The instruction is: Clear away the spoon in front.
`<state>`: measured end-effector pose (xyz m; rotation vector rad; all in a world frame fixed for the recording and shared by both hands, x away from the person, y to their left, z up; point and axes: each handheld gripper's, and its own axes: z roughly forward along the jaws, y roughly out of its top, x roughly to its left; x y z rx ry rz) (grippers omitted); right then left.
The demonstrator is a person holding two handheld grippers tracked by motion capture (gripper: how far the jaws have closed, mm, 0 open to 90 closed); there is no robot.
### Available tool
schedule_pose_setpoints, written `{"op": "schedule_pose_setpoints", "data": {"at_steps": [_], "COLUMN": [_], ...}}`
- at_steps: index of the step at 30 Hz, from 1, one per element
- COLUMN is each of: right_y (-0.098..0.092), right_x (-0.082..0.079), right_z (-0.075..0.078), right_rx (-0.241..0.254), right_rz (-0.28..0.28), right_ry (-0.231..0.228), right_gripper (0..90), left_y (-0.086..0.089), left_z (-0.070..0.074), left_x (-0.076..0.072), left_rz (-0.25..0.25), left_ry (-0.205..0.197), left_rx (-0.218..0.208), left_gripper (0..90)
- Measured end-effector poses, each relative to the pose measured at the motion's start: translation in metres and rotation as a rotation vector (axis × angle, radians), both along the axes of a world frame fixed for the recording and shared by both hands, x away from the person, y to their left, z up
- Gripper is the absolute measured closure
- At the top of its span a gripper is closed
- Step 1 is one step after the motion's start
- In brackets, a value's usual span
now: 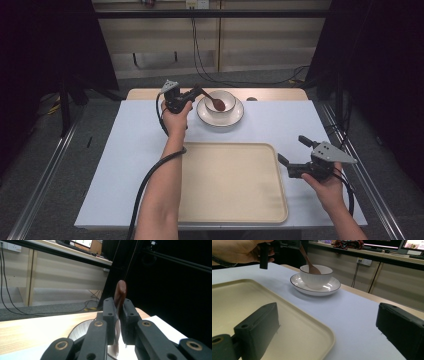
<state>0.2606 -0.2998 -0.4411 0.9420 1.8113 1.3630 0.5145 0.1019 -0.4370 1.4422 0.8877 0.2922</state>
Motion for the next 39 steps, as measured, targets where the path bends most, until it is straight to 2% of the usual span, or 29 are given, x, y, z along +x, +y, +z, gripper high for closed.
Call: {"op": "schedule_pose_setpoints", "data": {"at_steps": [1, 4, 5, 7, 10, 11, 13, 14, 15, 16, 17, 18, 19, 24, 26, 27, 28, 30, 31, 32, 36, 37, 38, 39], "right_y": [0.0, 0.0, 0.0, 0.0, -0.001, -0.001, -0.001, 0.0, -0.001, 0.0, -0.001, -0.001, -0.001, -0.001, -0.001, -0.001, -0.001, -0.001, 0.0, 0.0, 0.002, 0.002, 0.002, 0.002], "right_x": [-0.001, -0.001, -0.001, -0.001, -0.001, -0.001, -0.001, -0.001, -0.001, -0.002, -0.002, -0.002, -0.002, -0.001, -0.001, -0.001, -0.002, -0.002, -0.002, -0.002, -0.001, -0.001, -0.001, -0.002], "right_z": [0.0, 0.0, 0.0, 0.0, 0.001, 0.001, 0.001, 0.001, 0.001, 0.001, 0.001, 0.001, 0.001, 0.001, 0.001, 0.001, 0.001, 0.002, 0.001, 0.001, 0.0, 0.0, 0.0, 0.001], "right_rx": [0.003, 0.001, 0.002, 0.001, 0.005, 0.002, 0.002, 0.0, -0.001, 0.001, 0.0, -0.001, 0.003, 0.003, 0.006, 0.006, 0.01, 0.008, 0.013, 0.014, 0.016, 0.019, 0.02, 0.02], "right_rz": [-0.002, 0.006, 0.007, 0.005, 0.009, 0.011, 0.012, 0.002, 0.007, 0.007, 0.007, 0.004, 0.008, 0.009, 0.005, 0.007, 0.005, 0.013, 0.019, 0.024, 0.034, 0.035, 0.032, 0.04], "right_ry": [0.004, 0.001, 0.0, 0.001, 0.004, 0.003, 0.004, 0.0, 0.001, 0.002, 0.0, 0.0, 0.002, 0.002, 0.003, 0.002, 0.001, -0.003, 0.0, 0.006, -0.001, -0.001, -0.004, -0.001], "right_gripper": [4.4, 4.4, 4.4, 4.4, 4.4, 4.4, 4.4, 4.4, 4.4, 4.4, 4.4, 4.4, 4.3, 4.0, 3.5, 3.4, 3.4, 3.4, 3.3, 3.0, 2.5, 2.3, 2.1, 2.1], "left_y": [-0.002, -0.002, -0.004, -0.002, -0.001, -0.003, -0.001, 0.002, 0.002, 0.004, -0.001, 0.003, 0.005, 0.007, 0.012, 0.014, 0.014, 0.016, 0.019, 0.022, 0.025, 0.028, 0.027, 0.029], "left_z": [0.001, 0.003, 0.004, 0.006, 0.009, 0.01, 0.013, 0.014, 0.016, 0.018, 0.021, 0.023, 0.025, 0.034, 0.039, 0.041, 0.043, 0.045, 0.05, 0.052, 0.059, 0.062, 0.064, 0.065], "left_x": [-0.001, 0.0, 0.0, 0.0, -0.001, -0.002, -0.003, -0.003, -0.003, -0.004, -0.005, -0.005, -0.006, -0.009, -0.012, -0.013, -0.014, -0.015, -0.017, -0.018, -0.021, -0.024, -0.025, -0.026], "left_rz": [0.011, 0.009, 0.022, 0.011, 0.015, 0.027, 0.013, 0.009, 0.018, 0.006, 0.041, 0.021, 0.002, -0.002, -0.007, -0.028, -0.009, -0.014, -0.035, -0.034, -0.046, -0.057, -0.047, -0.068], "left_ry": [0.003, -0.002, -0.001, -0.012, -0.018, -0.016, -0.026, -0.04, -0.038, -0.047, -0.036, -0.055, -0.061, -0.069, -0.069, -0.068, -0.065, -0.07, -0.073, -0.079, -0.078, -0.079, -0.071, -0.076], "left_rx": [-0.014, -0.019, -0.04, -0.029, -0.042, -0.08, -0.076, -0.045, -0.067, -0.05, -0.134, -0.085, -0.075, -0.083, -0.065, -0.067, -0.087, -0.08, -0.081, -0.063, -0.073, -0.062, -0.085, -0.057], "left_gripper": [83.6, 83.6, 83.7, 83.7, 83.7, 83.7, 83.8, 83.8, 83.8, 83.9, 83.9, 83.9, 83.9, 83.9, 83.9, 83.9, 83.9, 83.9, 83.9, 83.9, 83.8, 83.9, 83.9, 83.9]}}
